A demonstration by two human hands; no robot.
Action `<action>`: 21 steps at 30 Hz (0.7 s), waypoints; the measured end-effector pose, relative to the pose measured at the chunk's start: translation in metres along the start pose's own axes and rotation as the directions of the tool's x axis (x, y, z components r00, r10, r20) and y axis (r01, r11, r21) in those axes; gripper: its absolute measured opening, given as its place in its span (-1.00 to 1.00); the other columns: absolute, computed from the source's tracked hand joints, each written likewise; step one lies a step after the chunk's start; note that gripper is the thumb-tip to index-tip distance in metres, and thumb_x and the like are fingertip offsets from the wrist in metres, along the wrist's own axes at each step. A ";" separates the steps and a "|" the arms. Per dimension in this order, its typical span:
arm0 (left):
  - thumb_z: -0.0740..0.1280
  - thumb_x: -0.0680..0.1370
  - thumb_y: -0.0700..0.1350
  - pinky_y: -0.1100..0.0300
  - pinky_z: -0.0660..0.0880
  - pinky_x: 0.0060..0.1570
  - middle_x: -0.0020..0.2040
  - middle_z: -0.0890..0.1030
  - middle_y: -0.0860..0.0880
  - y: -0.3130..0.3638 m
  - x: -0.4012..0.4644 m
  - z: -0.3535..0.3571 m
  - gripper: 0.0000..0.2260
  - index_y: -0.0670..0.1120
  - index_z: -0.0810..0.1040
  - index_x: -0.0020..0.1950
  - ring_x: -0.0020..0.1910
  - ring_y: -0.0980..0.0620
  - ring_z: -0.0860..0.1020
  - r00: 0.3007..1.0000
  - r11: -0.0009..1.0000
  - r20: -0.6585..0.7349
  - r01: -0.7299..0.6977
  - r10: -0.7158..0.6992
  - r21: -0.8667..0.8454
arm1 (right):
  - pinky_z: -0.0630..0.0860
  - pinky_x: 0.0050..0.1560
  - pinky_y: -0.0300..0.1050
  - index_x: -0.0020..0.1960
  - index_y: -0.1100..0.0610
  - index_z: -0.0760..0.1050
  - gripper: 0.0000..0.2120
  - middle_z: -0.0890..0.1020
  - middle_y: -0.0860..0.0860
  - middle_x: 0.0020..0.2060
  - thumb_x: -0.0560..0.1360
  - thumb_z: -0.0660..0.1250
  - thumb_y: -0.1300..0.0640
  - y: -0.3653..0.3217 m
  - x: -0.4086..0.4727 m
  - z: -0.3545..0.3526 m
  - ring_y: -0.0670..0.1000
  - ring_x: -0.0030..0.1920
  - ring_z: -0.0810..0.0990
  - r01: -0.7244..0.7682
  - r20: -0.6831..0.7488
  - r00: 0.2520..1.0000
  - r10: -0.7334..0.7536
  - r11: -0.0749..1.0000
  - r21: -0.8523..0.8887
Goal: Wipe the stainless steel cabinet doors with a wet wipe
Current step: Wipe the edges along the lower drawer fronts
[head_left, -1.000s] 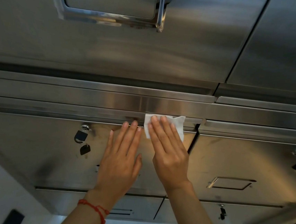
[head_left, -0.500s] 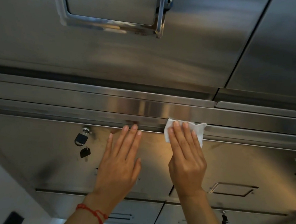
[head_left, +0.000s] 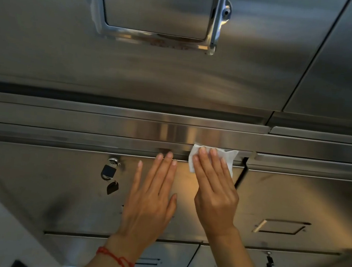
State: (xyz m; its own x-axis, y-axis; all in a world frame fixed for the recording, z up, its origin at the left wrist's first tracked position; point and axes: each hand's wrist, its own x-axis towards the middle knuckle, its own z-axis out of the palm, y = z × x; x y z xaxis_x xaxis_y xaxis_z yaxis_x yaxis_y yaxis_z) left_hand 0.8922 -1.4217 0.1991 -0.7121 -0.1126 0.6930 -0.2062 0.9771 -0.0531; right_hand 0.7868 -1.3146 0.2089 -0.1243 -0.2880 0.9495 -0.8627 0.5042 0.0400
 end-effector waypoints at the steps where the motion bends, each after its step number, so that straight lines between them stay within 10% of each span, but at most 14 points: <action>1: 0.12 0.54 -0.04 -0.21 0.19 0.33 0.47 0.24 -0.20 -0.001 0.000 -0.001 -0.46 -0.25 0.18 0.46 0.46 -0.13 0.19 1.000 1.000 -0.004 0.008 -0.008 0.002 | 0.39 0.35 0.05 0.22 0.29 0.53 -0.66 0.54 0.16 0.24 0.58 0.07 0.43 -0.002 0.000 0.001 0.12 0.32 0.46 0.004 0.000 1.000 -0.004 1.000 -0.001; 21: 0.11 0.55 -0.04 -0.20 0.21 0.32 0.43 0.29 -0.27 -0.030 -0.009 -0.006 -0.47 -0.30 0.18 0.44 0.44 -0.19 0.22 0.999 0.999 -0.039 0.035 -0.035 0.005 | 0.32 0.40 0.02 0.25 0.26 0.51 -0.63 0.50 0.14 0.27 0.52 0.15 0.46 -0.041 0.010 0.019 0.09 0.35 0.42 0.057 0.018 0.998 -0.057 0.998 0.015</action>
State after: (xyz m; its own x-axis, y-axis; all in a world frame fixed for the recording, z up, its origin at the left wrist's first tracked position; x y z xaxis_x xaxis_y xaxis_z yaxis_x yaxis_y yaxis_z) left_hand 0.9086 -1.4486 0.1987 -0.6776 -0.1394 0.7221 -0.2346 0.9715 -0.0327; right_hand 0.8112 -1.3538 0.2112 -0.0837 -0.3312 0.9398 -0.8755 0.4748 0.0894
